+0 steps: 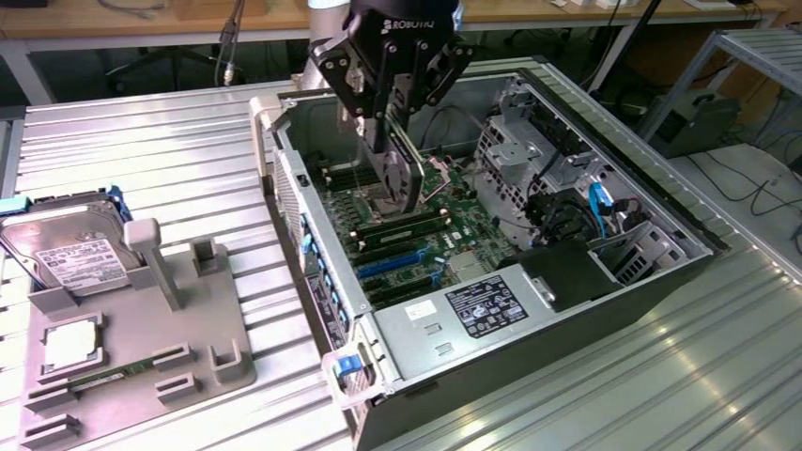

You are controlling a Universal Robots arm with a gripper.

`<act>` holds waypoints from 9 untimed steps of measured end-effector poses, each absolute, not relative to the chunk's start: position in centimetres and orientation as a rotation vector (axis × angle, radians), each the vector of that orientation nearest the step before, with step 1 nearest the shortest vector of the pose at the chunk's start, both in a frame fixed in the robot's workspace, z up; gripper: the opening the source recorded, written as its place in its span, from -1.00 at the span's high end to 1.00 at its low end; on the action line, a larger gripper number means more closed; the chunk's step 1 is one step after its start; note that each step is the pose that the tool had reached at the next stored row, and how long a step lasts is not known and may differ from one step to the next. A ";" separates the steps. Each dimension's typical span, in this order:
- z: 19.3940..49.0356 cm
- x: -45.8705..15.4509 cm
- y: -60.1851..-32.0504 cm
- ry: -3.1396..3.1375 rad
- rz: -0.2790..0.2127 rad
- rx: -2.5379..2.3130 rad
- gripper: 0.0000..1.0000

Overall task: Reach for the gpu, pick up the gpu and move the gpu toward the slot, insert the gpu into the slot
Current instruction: 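Pick up the gpu and move the gpu toward the slot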

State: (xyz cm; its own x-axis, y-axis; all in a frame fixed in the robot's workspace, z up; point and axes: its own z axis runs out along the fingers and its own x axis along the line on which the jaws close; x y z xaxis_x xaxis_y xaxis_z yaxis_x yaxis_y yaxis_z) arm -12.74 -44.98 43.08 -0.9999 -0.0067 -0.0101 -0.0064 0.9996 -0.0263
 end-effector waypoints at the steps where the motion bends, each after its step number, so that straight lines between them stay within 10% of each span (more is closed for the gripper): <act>1: 43.1 -12.6 -45.0 3.131 -0.041 -0.010 0.47; 9: 43.1 -11.4 -45.0 3.131 -0.041 -0.010 0.47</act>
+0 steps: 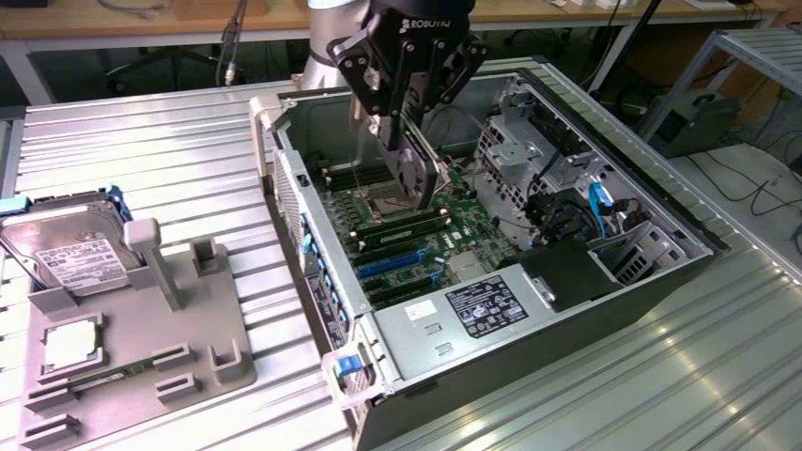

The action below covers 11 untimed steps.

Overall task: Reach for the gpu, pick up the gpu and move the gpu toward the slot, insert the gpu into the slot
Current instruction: 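Pick up the gpu and move the gpu toward the slot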

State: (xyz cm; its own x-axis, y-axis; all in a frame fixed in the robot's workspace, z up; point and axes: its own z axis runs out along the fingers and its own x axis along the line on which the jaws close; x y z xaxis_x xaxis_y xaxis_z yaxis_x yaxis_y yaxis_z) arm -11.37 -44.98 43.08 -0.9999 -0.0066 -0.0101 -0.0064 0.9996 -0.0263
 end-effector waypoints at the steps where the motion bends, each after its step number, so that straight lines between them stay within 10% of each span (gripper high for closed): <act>1: 43.1 -11.1 -45.0 3.131 -0.041 -0.010 0.47; 11: 43.1 -9.3 -45.0 3.131 -0.041 -0.010 0.47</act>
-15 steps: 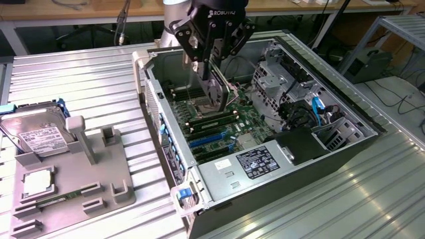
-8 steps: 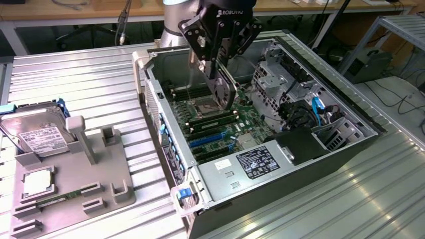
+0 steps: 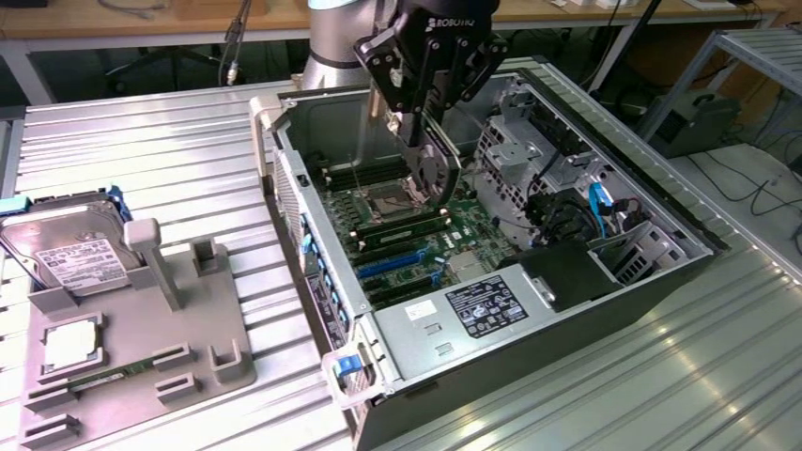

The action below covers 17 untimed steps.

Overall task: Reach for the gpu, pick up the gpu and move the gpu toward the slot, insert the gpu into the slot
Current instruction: 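Pick up the gpu and move the gpu toward the slot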

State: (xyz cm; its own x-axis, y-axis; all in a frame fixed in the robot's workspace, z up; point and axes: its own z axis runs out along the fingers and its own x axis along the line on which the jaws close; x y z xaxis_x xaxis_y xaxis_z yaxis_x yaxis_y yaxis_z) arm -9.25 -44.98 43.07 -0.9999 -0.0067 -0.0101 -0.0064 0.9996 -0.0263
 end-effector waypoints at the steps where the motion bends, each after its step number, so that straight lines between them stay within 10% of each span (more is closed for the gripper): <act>1: 43.1 -9.1 -45.0 3.131 -0.041 -0.010 0.47; 17: 43.1 -6.0 -45.0 3.131 -0.041 -0.010 0.47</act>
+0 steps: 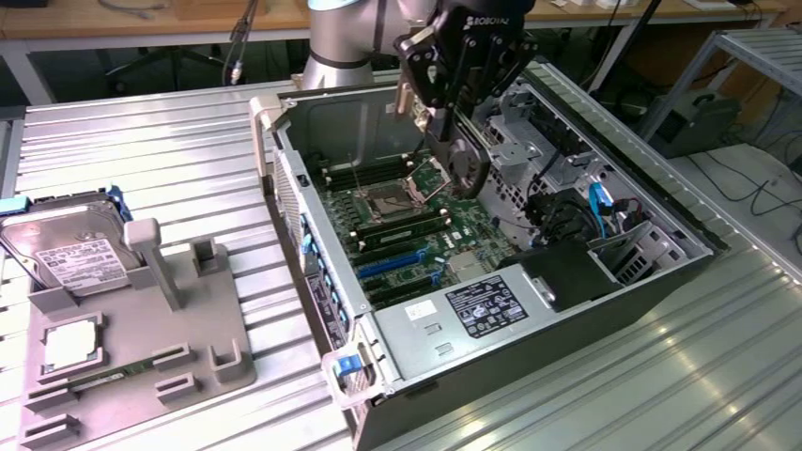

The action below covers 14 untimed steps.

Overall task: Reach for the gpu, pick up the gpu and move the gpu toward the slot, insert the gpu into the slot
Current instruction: 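Pick up the gpu and move the gpu toward the slot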

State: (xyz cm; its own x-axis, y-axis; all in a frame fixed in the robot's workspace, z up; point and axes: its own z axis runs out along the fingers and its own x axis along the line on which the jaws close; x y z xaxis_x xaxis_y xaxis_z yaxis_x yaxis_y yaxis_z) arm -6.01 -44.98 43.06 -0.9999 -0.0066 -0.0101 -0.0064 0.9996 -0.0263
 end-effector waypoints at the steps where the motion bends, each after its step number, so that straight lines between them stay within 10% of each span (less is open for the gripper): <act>1: 43.1 -5.8 -45.0 3.131 -0.041 -0.010 0.47; 14: 43.0 -3.4 -45.0 3.131 -0.041 -0.010 0.47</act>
